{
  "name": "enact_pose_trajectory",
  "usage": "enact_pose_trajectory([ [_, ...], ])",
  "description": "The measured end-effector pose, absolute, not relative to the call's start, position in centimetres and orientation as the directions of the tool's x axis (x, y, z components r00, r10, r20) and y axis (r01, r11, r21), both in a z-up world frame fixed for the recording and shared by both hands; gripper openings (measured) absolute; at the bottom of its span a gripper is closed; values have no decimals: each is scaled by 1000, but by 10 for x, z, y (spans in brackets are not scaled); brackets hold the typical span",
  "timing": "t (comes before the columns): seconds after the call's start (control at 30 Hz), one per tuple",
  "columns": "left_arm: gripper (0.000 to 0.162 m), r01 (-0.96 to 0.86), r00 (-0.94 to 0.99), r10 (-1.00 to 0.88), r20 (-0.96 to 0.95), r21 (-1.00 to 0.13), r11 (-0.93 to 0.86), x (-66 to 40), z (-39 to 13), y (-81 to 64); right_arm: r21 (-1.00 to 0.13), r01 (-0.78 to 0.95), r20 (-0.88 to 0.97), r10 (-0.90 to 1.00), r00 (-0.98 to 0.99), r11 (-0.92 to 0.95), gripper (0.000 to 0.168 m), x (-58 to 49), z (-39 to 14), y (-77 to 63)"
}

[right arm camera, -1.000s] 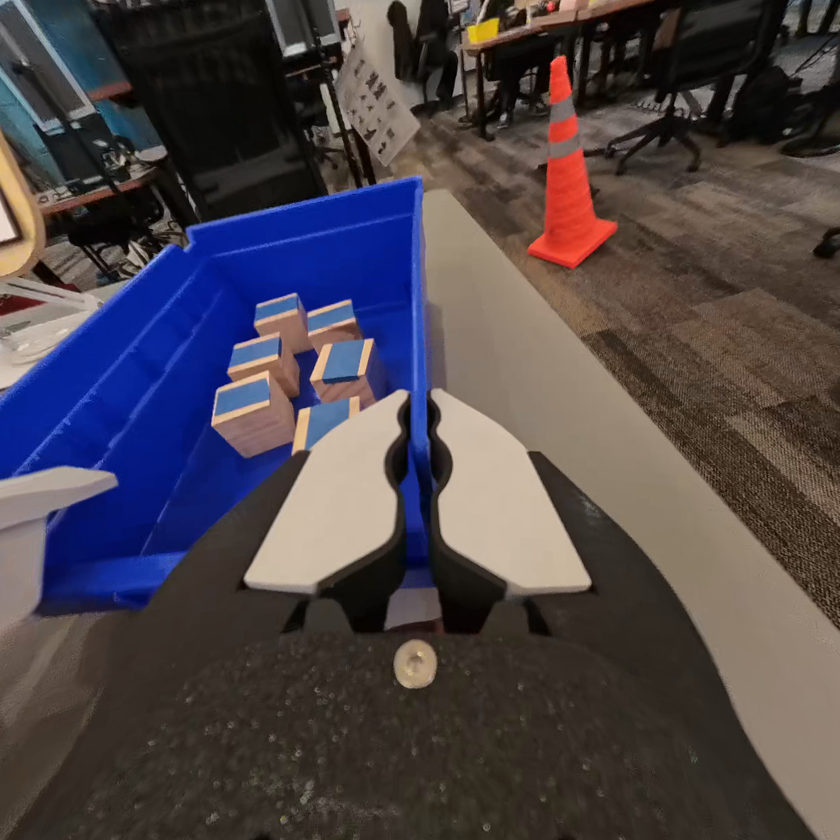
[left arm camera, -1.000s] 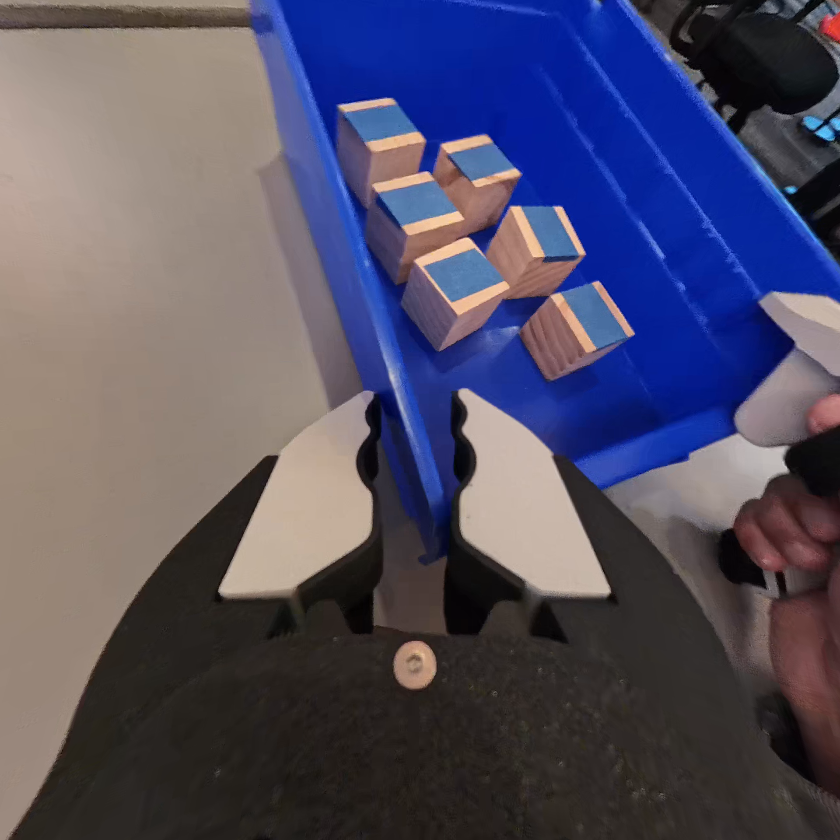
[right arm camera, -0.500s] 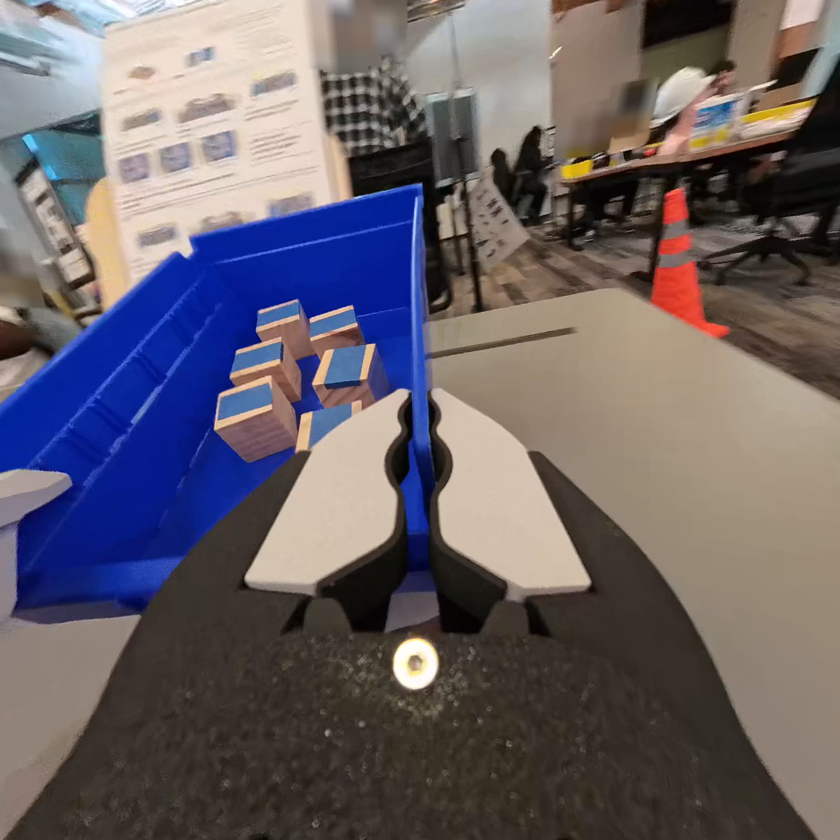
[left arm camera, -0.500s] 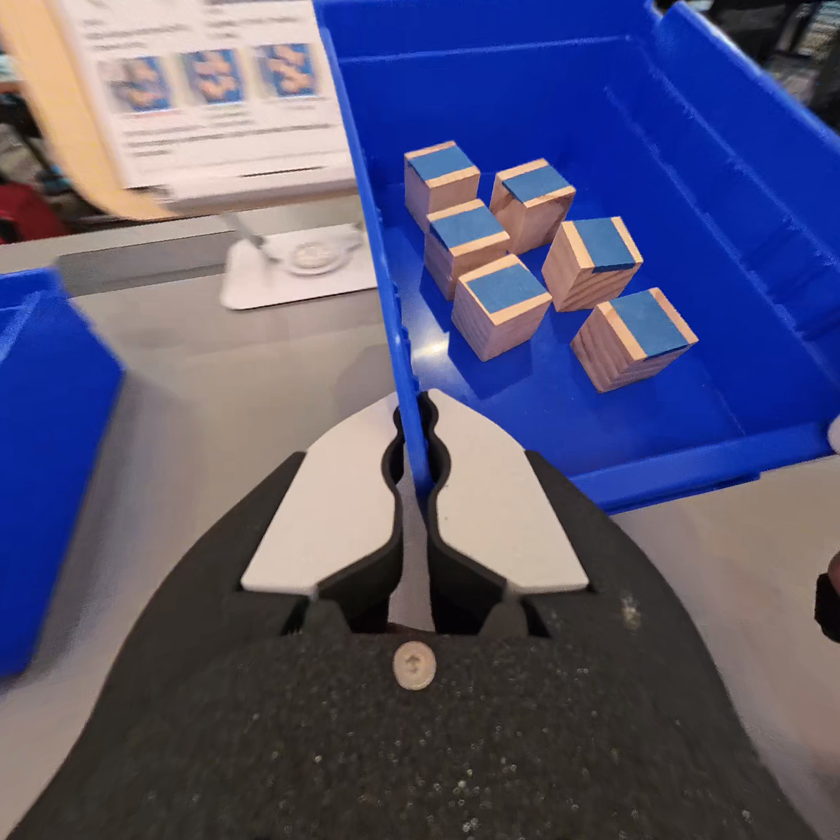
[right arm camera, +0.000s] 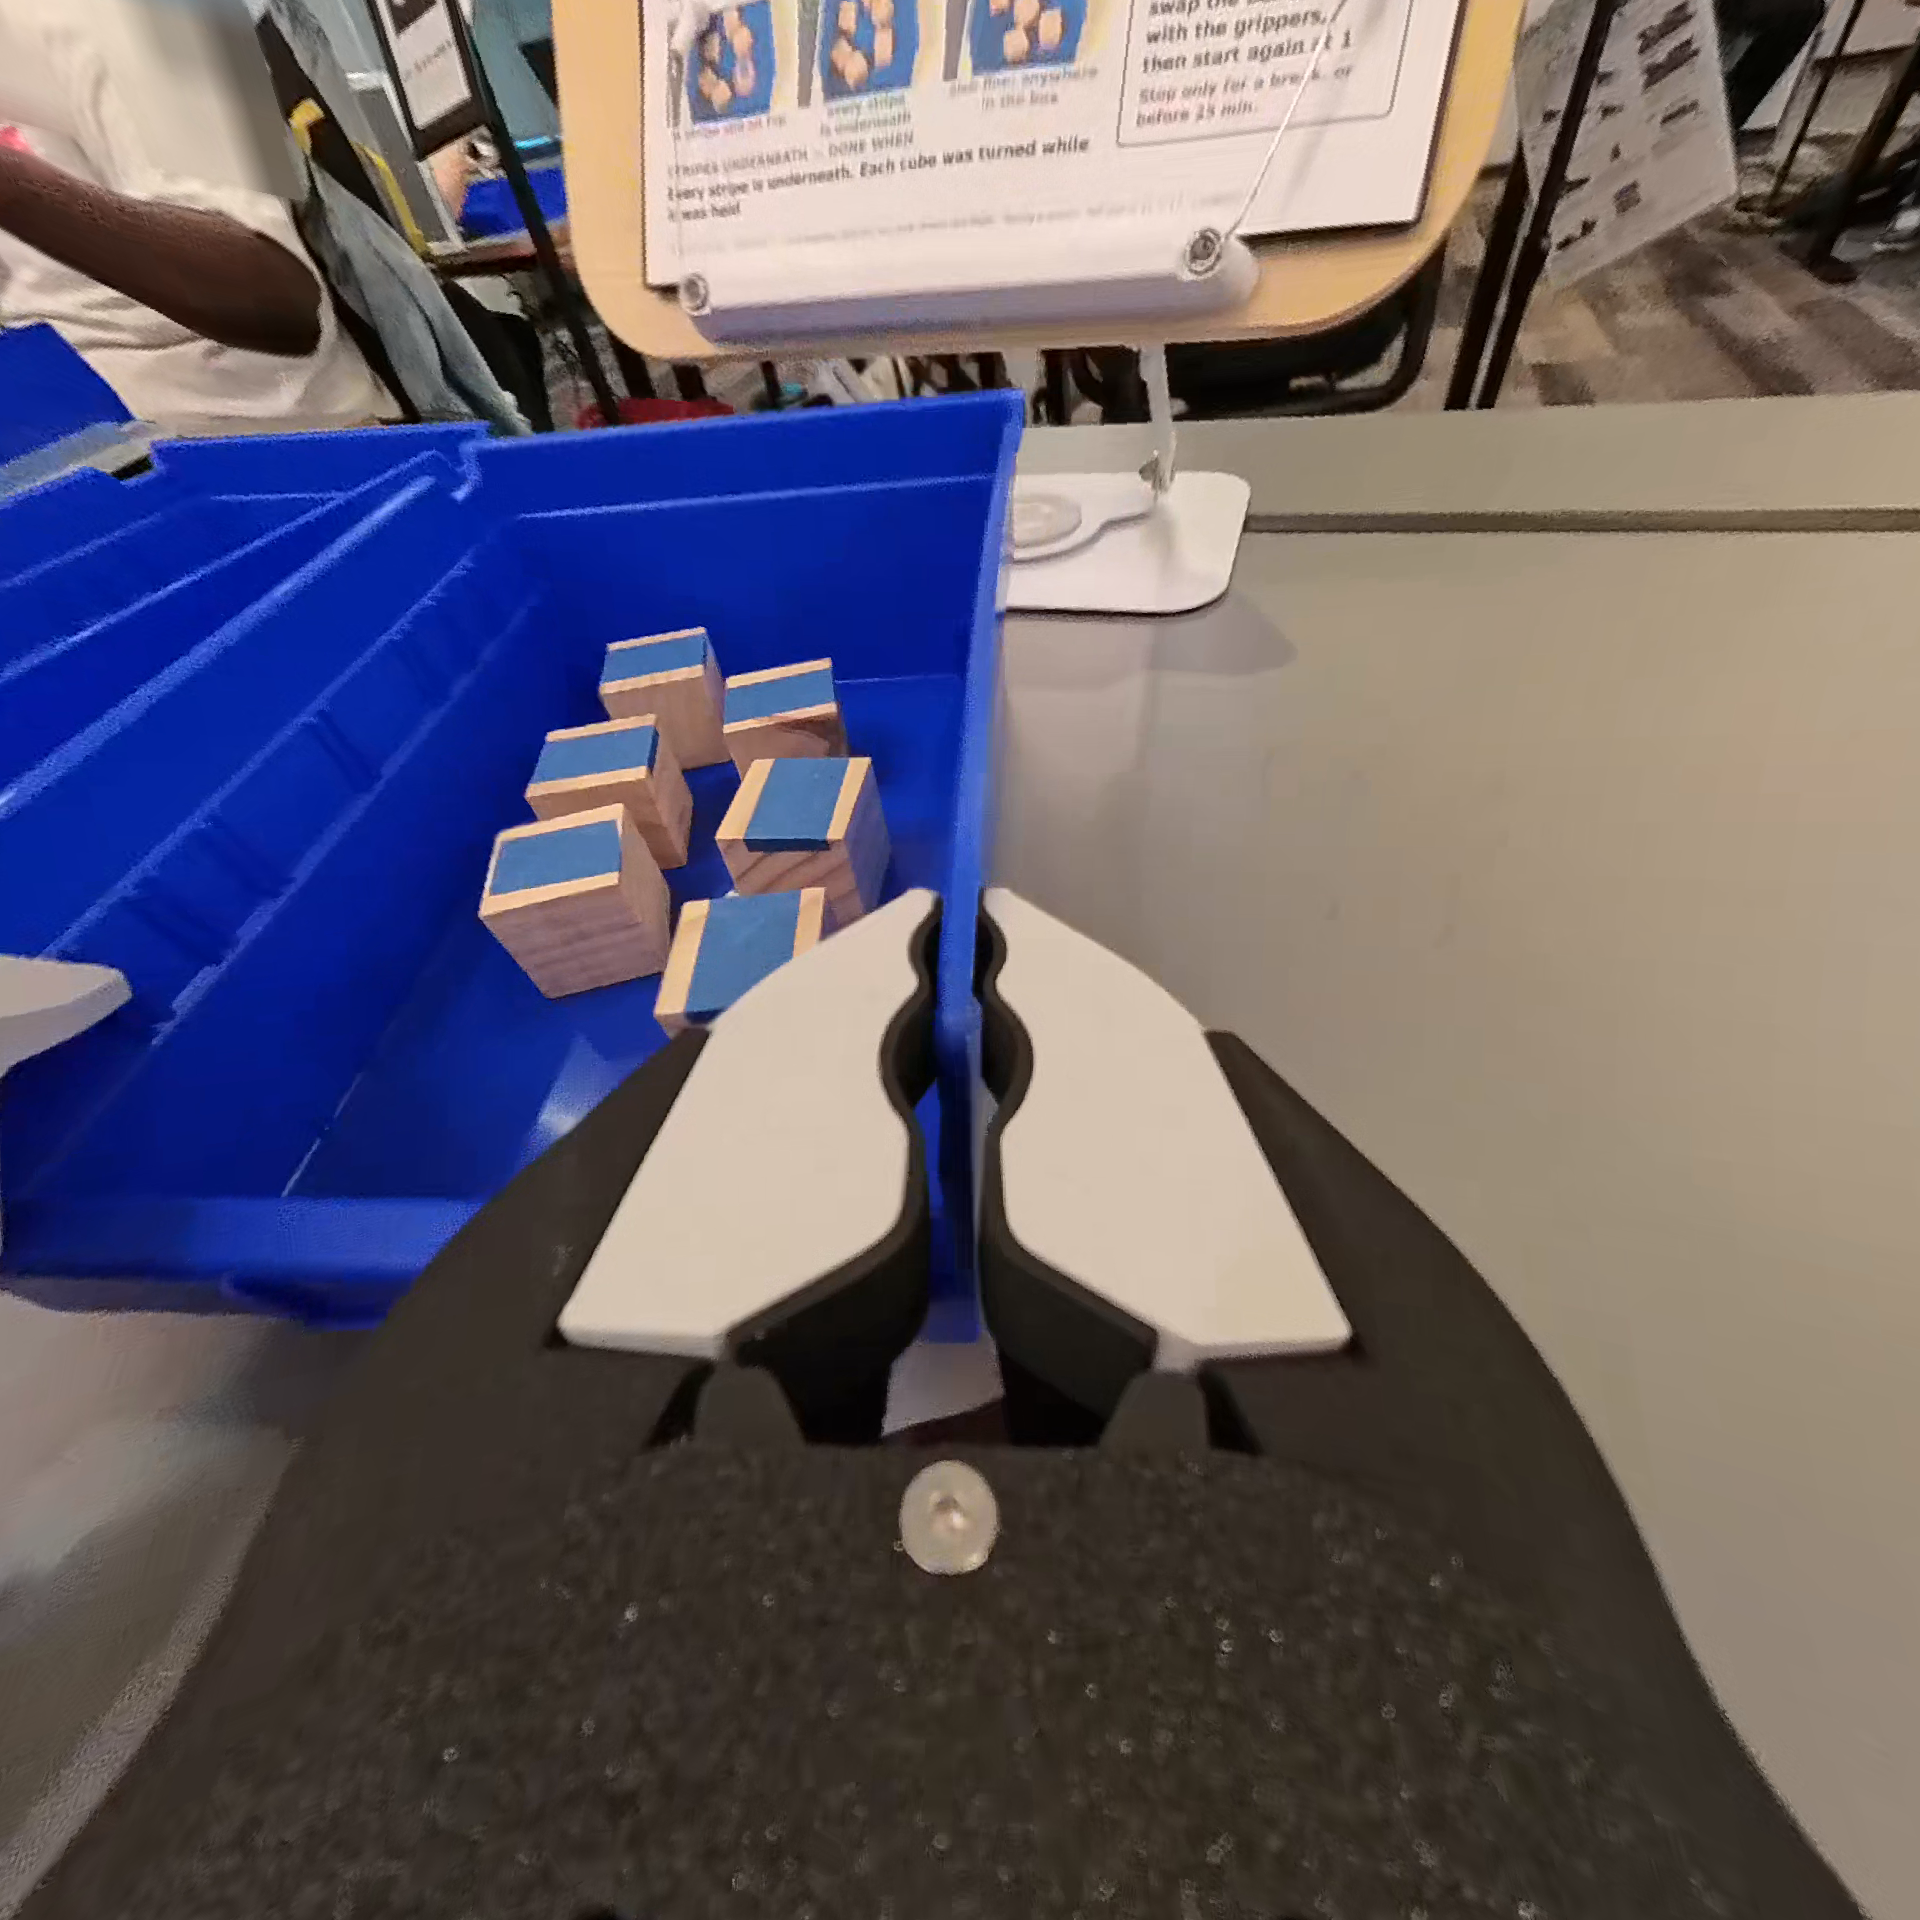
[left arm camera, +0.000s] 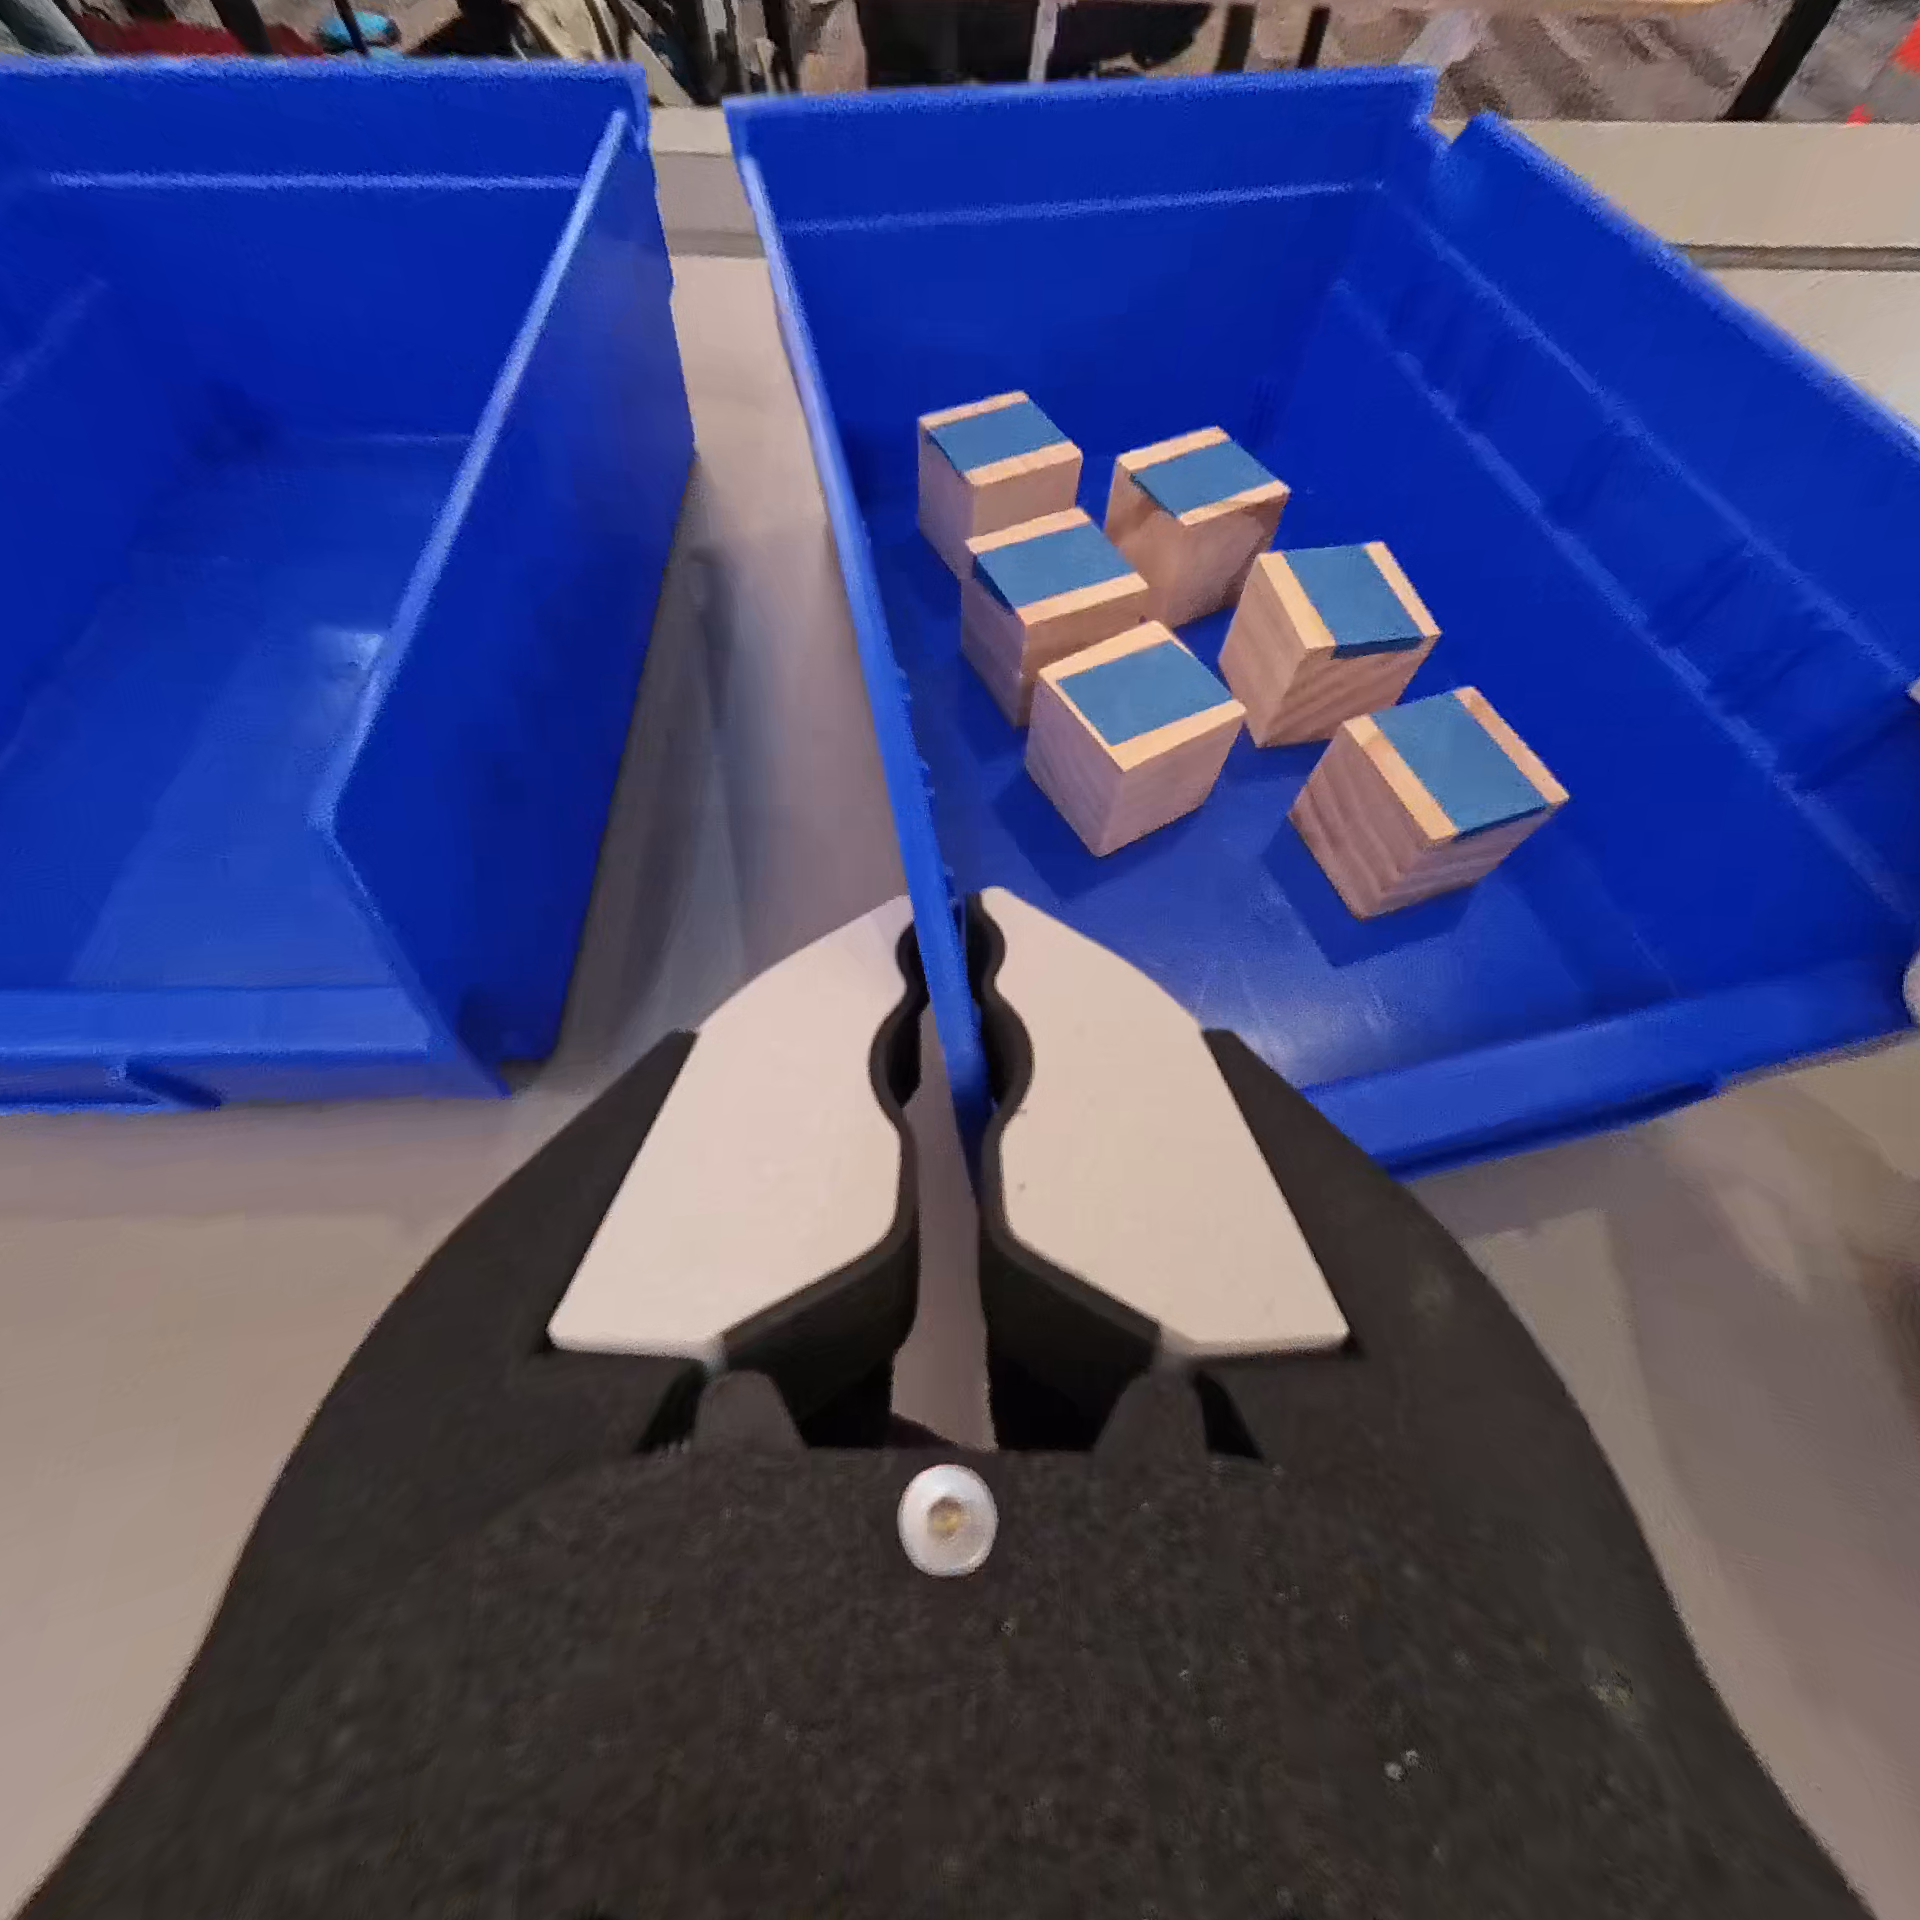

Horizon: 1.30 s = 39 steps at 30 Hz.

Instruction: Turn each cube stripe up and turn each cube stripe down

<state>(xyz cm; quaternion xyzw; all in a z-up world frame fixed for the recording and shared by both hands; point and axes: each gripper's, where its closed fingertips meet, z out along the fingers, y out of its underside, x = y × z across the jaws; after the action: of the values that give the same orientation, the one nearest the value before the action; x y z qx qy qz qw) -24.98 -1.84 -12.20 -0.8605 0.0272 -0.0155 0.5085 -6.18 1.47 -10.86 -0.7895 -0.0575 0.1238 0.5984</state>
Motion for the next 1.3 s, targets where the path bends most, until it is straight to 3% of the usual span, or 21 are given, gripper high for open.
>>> enact_pose_trajectory([
  [0.07, 11, -57, 996, -81, -21, -878, -475, -246, -121, -15, -961, -53, -124, 251, 960, -273, 4, -59, -108, 15],
  [0.13, 36, -120, 988, -147, -55, -872, -476, -241, -122, -21, -961, -51, -135, 299, 945, -273, 11, -60, -108, 11],
  [0.17, 49, -126, 984, -170, -50, -872, -473, -244, -120, -30, -962, -52, -134, 296, 946, -269, 30, -56, -107, 8],
  [0.2, 51, -117, 980, -196, -25, -874, -472, -249, -117, -42, -967, -42, -119, 296, 948, -252, 51, -52, -106, 4],
  [0.23, 54, -79, 978, -209, 26, -872, -483, -258, -113, -56, -976, -32, -97, 297, 950, -216, 59, -48, -102, 0],
  [0.3, 63, 39, 939, -271, 212, -849, -527, -272, -101, -84, -995, 2, -31, 315, 949, -104, 67, -43, -92, -11],
  [0.37, 66, 89, 921, -278, 273, -843, -531, -313, -85, -97, -999, 31, 21, 345, 938, -23, 67, -46, -83, -25],
  [0.53, 62, -19, 999, -43, -1, -906, -423, -489, -77, -64, -999, 33, 33, 478, 878, 7, 52, -87, -63, -59],
  [0.63, 60, 58, 997, -27, 79, -891, -450, -531, -94, -28, -1000, 29, 29, 565, 824, 9, 53, -122, -63, -79],
  [0.73, 38, 95, 993, -14, 116, -868, -487, -546, -119, 3, -997, 76, 67, 622, 780, 13, 55, -154, -71, -97],
  [0.83, 33, 113, 988, -37, 149, -868, -484, -542, -128, 22, -994, 112, 79, 671, 737, -6, 58, -182, -84, -113],
  [0.97, 3, 98, 990, -40, 133, -874, -476, -534, -130, 16, -984, 136, 9, 740, 673, -112, 59, -219, -111, -132],
  [1.03, 3, 103, 993, 0, 117, -873, -477, -532, -130, -1, -974, 142, -38, 749, 661, -174, 56, -232, -120, -134],
  [1.17, 2, 98, 995, 73, 73, -886, -454, -524, -130, -54, -961, 147, -78, 740, 668, -233, 35, -251, -122, -125],
  [1.3, 4, 197, 978, 150, 147, -886, -419, -513, -129, -114, -955, 115, -135, 745, 653, -274, 41, -283, -116, -119],
])
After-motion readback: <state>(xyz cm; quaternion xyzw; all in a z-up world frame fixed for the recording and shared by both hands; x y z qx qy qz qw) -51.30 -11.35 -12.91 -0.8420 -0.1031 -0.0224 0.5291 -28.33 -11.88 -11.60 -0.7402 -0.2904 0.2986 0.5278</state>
